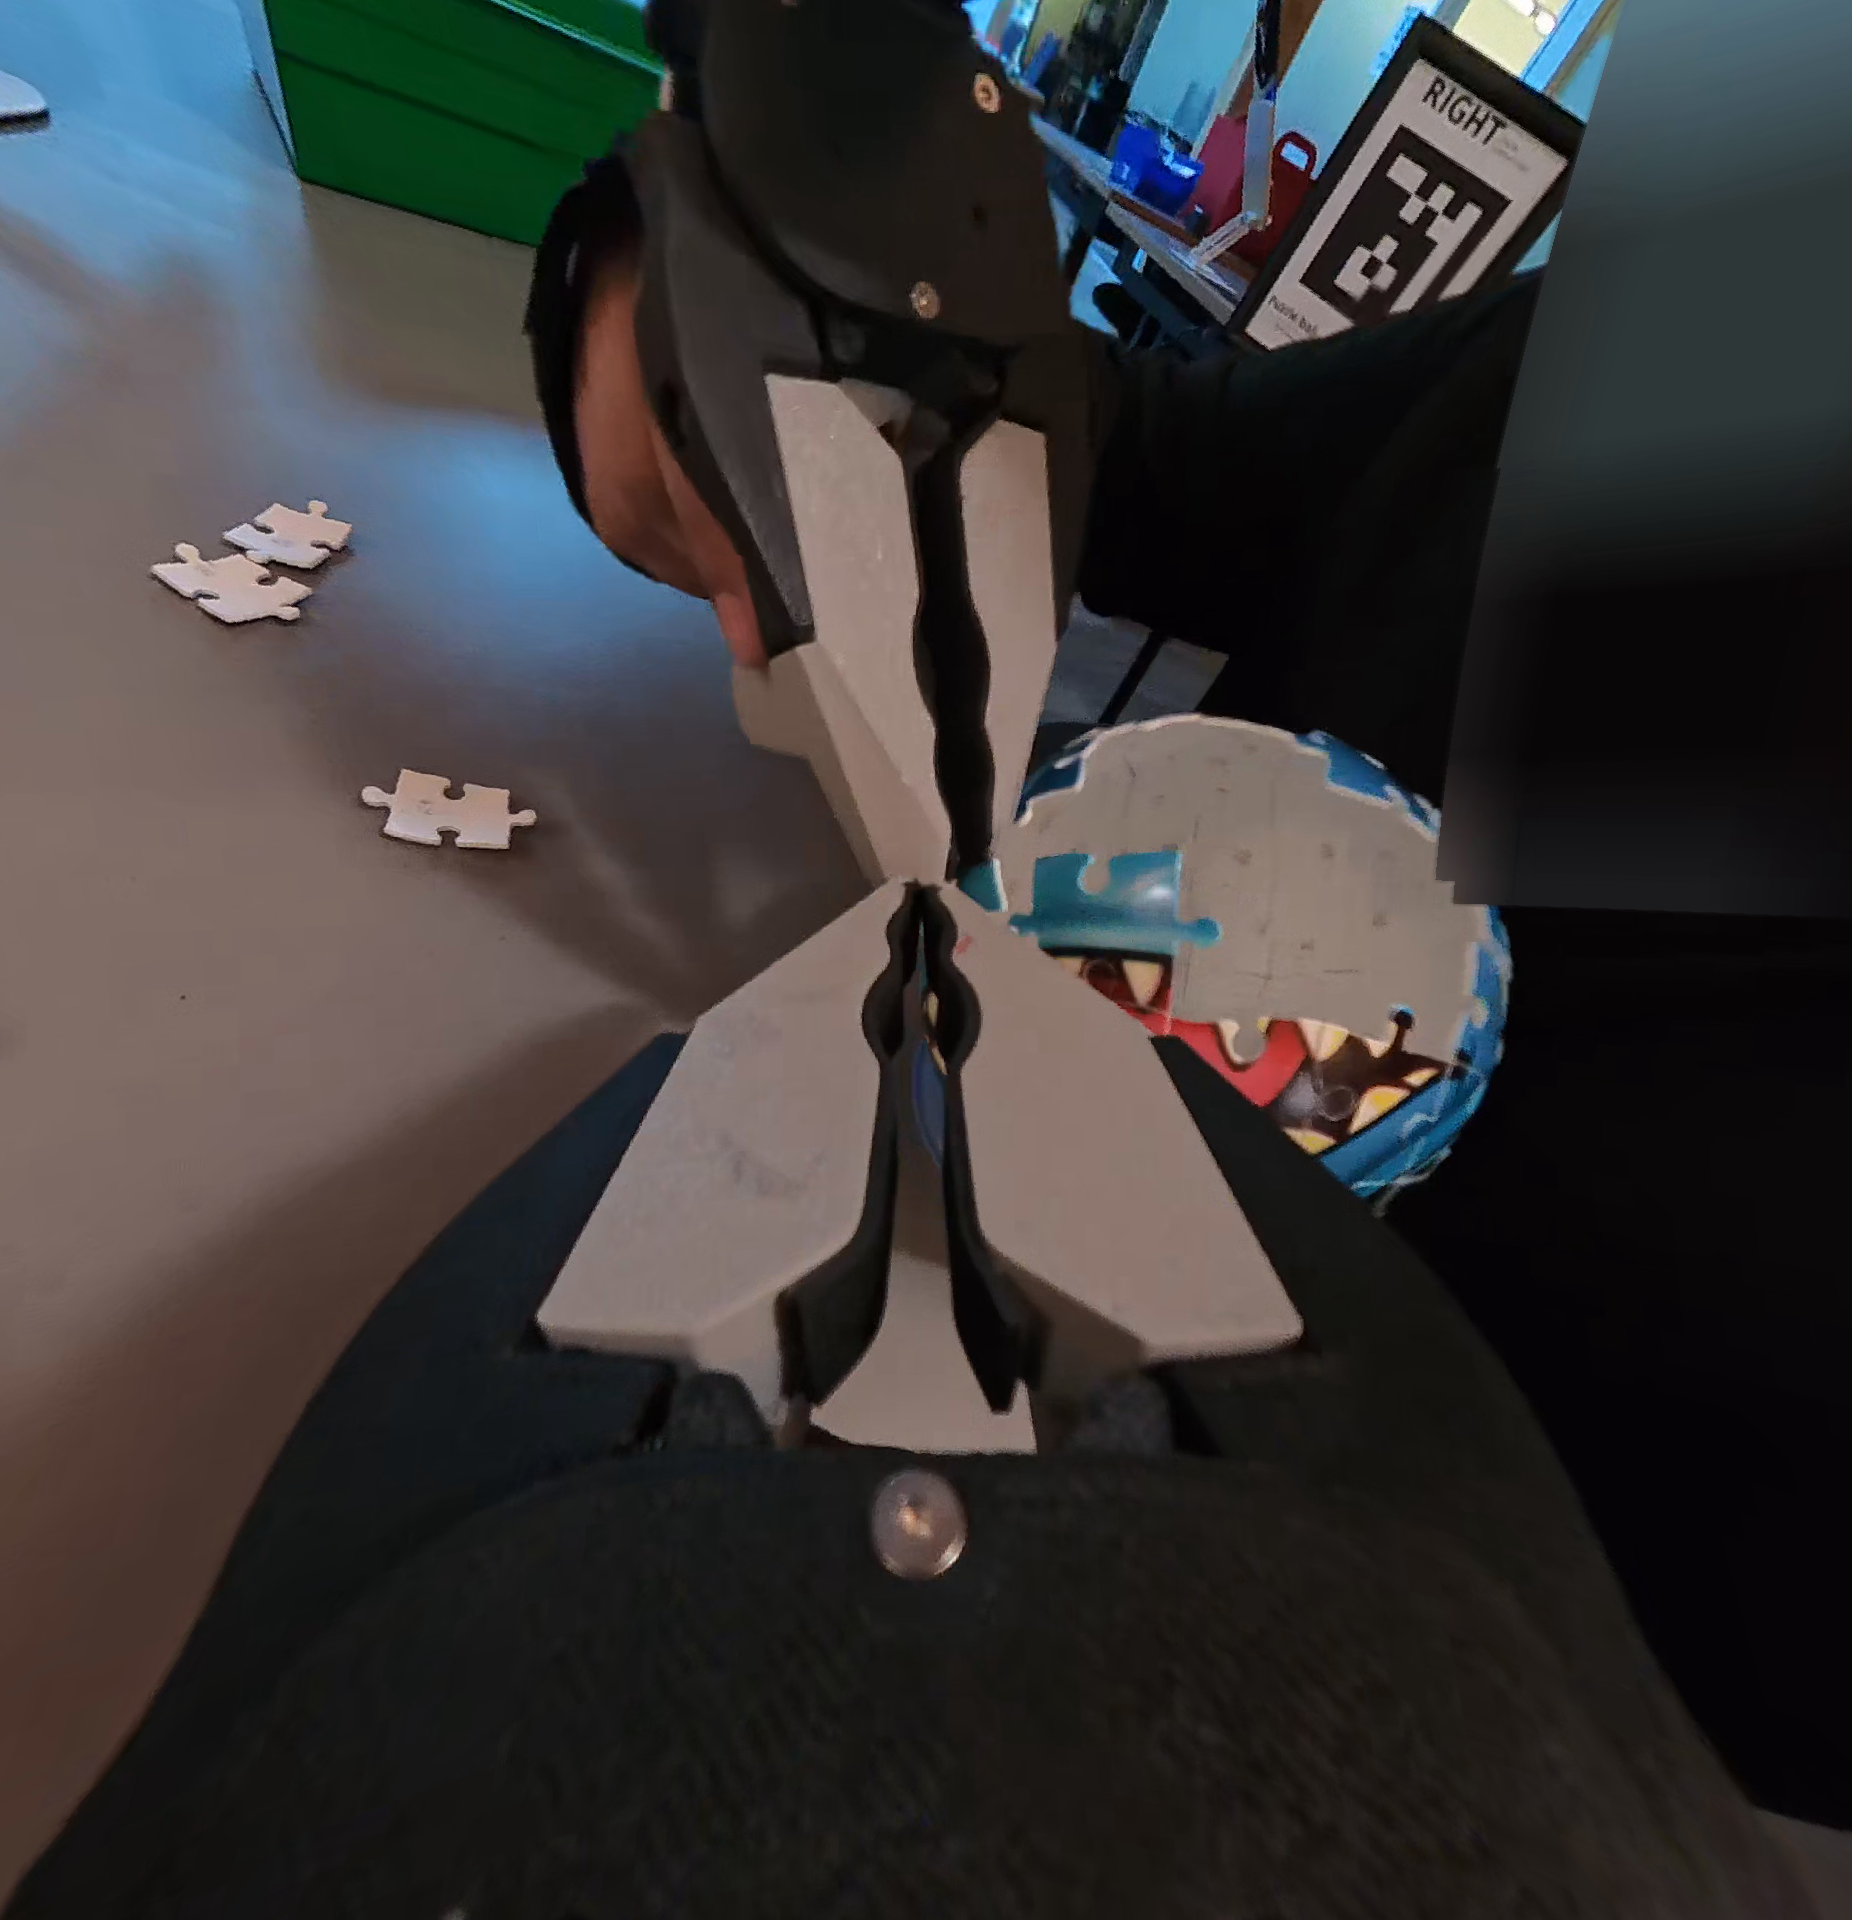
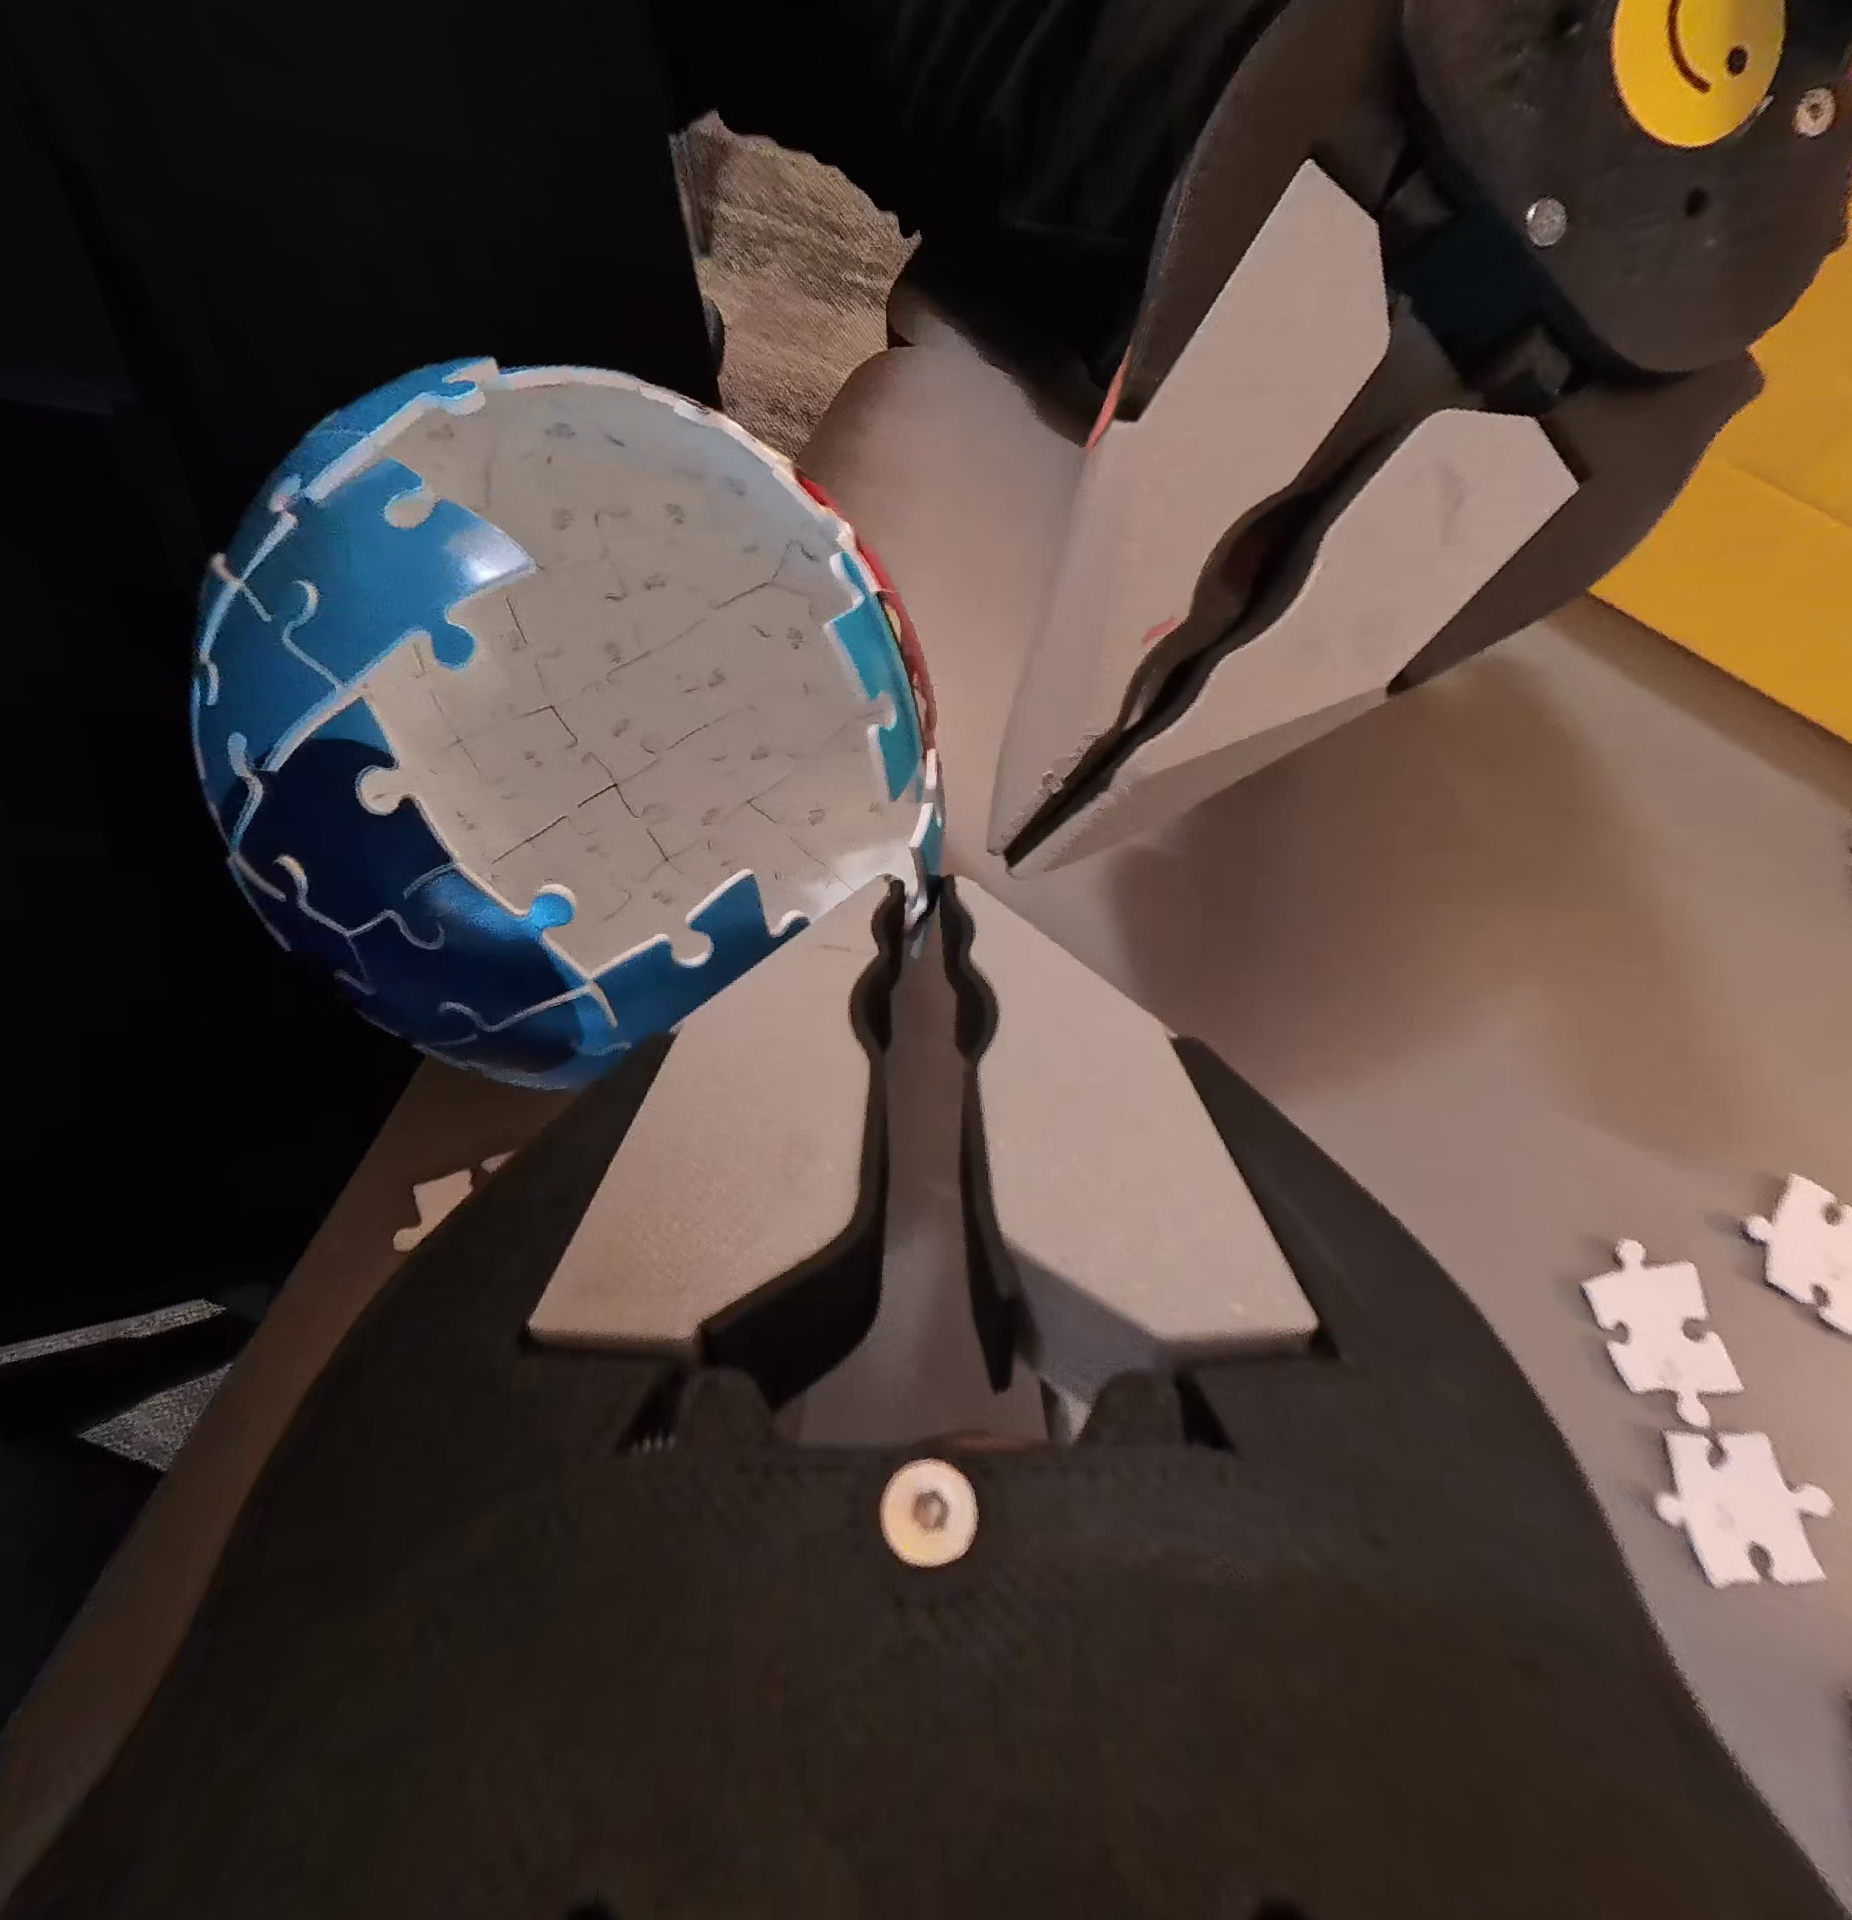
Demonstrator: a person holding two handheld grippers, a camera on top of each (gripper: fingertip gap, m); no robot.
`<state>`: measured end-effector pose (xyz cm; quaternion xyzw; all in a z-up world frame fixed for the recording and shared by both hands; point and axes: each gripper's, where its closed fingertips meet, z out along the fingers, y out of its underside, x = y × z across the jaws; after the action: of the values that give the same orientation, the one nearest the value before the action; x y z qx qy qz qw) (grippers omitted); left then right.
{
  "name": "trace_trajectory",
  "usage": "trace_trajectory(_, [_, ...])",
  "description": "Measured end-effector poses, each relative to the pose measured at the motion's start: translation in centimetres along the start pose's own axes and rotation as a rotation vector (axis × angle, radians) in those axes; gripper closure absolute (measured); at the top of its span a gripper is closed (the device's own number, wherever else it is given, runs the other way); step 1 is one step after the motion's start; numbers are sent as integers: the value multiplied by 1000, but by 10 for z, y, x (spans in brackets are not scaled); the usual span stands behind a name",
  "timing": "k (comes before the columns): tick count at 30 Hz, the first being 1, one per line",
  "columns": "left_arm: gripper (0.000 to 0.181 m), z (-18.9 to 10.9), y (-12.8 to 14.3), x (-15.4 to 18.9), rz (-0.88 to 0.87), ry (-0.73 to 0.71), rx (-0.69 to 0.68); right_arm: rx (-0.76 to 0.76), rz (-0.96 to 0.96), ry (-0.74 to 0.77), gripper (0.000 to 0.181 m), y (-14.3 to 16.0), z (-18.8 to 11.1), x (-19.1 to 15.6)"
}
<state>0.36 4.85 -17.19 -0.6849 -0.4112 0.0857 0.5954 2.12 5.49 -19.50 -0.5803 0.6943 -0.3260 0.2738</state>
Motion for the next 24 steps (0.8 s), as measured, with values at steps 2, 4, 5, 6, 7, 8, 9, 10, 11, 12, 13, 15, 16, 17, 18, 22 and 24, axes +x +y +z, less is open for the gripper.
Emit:
trace_trajectory(2, [181, -1, 3, 0, -2, 0, -8, 31, -4, -21, 178, -1, 3, -1])
trace_trajectory(4, [181, -4, 6, 2, -20, 8, -6, 55, 1, -34, 177, -2, 5, 0])
trace_trajectory(5, [181, -4, 7, 3, -30, 15, -8, 65, 11, -43, 178, -3, 6, 2])
trace_trajectory(6, [181, -4, 9, 3, -38, 19, -11, 74, 24, -55, 178, -3, 8, 3])
trace_trajectory(7, [181, -4, 12, 4, -45, 25, -15, 78, 38, -74, 178, -3, 10, 3])
trace_trajectory(8, [181, -3, 14, 5, -56, 32, -22, 77, 54, -91, 178, -2, 11, 4])
trace_trajectory(9, [181, -3, 16, 5, -67, 40, -22, 78, 69, -102, 178, -2, 12, 5])
trace_trajectory(10, [181, -5, 17, 4, -79, 43, -20, 80, 81, -106, 178, -3, 13, 7])
trace_trajectory(11, [181, -6, 18, 3, -88, 45, -15, 80, 92, -111, 177, -4, 14, 8])
trace_trajectory(12, [181, -8, 19, 1, -93, 43, -12, 79, 109, -117, 178, -4, 15, 9])
trace_trajectory(13, [181, -10, 21, -1, -95, 34, -15, 78, 131, -126, 178, -5, 15, 10])
trace_trajectory(15, [181, -13, 24, -5, -102, 26, -20, 83, 186, -143, 178, -6, 17, 12])
trace_trajectory(16, [181, -14, 25, -6, -112, 24, -19, 86, 212, -152, 178, -7, 18, 13])
trace_trajectory(17, [181, -15, 26, -7, -122, 24, -18, 87, 233, -160, 178, -7, 18, 13])
trace_trajectory(18, [181, -16, 28, -6, -125, 33, -21, 84, 250, -167, 178, -7, 18, 13])
trace_trajectory(22, [181, -15, 33, -1, -116, 57, -34, 87, 266, -180, 177, -6, 16, 12])
trace_trajectory(24, [181, -14, 32, -1, -119, 59, -31, 93, 285, -197, 176, -5, 16, 11])
